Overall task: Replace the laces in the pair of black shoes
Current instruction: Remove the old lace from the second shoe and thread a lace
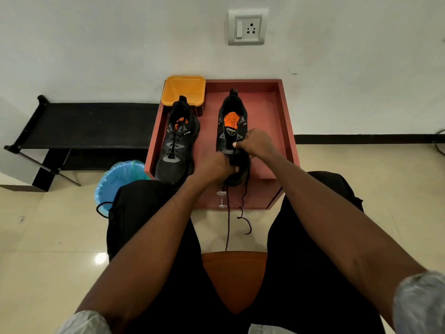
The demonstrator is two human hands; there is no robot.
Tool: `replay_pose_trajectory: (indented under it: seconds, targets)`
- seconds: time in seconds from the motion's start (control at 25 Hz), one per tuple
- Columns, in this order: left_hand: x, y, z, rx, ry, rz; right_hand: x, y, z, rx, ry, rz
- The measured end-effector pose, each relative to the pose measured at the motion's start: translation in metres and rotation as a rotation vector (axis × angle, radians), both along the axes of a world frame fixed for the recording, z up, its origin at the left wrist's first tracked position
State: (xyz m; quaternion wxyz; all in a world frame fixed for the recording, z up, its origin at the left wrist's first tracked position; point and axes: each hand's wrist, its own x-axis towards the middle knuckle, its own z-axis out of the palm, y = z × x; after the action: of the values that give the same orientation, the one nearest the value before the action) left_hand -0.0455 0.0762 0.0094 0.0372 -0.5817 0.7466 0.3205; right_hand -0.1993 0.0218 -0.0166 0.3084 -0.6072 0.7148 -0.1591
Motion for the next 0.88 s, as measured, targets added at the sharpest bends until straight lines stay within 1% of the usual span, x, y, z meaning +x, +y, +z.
replay_pose_trajectory:
  seconds: [0.04,0.08,0.12,0.24,0.32,0.44,0.48,0.56,0.64,0.72,0.76,0.8,0.84,0.88]
  targets:
    - [-0.005,-0.005,-0.001,-0.118,0.102,0.13,0.0,0.001,0.0,-0.014,0.011,0.017]
    - [-0.009,-0.009,-0.004,-0.183,0.144,0.213,0.001,0.002,0.0,-0.021,0.021,0.03]
    - [-0.013,-0.01,-0.007,-0.212,0.125,0.238,0.001,0.002,-0.001,-0.023,0.029,0.035]
    - [-0.023,-0.015,-0.018,-0.25,-0.041,0.172,0.0,0.001,-0.004,-0.008,0.045,0.008]
    - [-0.025,-0.016,-0.014,-0.247,-0.046,0.145,0.0,0.002,-0.005,-0.018,0.046,-0.009]
    - [-0.021,-0.018,-0.006,-0.119,-0.031,0.025,0.002,0.002,-0.006,-0.047,0.019,-0.046]
    - [-0.017,-0.018,-0.002,-0.043,-0.039,-0.043,0.002,0.002,-0.006,-0.045,0.017,-0.056]
    - [-0.008,-0.014,0.005,0.198,-0.049,-0.172,0.003,0.001,-0.007,-0.03,0.001,-0.07]
    - [0.002,-0.003,0.009,0.45,-0.135,-0.297,0.004,0.001,-0.006,-0.018,-0.014,-0.084]
    - [0.011,0.007,0.005,0.602,-0.27,-0.366,0.004,0.001,-0.005,-0.028,-0.009,-0.093]
    - [0.012,0.009,0.0,0.628,-0.317,-0.361,0.005,0.002,-0.005,-0.031,-0.005,-0.09]
    - [0.014,0.008,-0.002,0.608,-0.332,-0.32,0.005,0.003,-0.005,-0.033,0.0,-0.077]
    - [0.014,0.006,-0.004,0.537,-0.313,-0.253,0.007,0.004,-0.005,-0.031,0.003,-0.067]
    - [0.013,0.003,-0.004,0.423,-0.267,-0.179,0.007,0.006,-0.004,-0.028,0.008,-0.058]
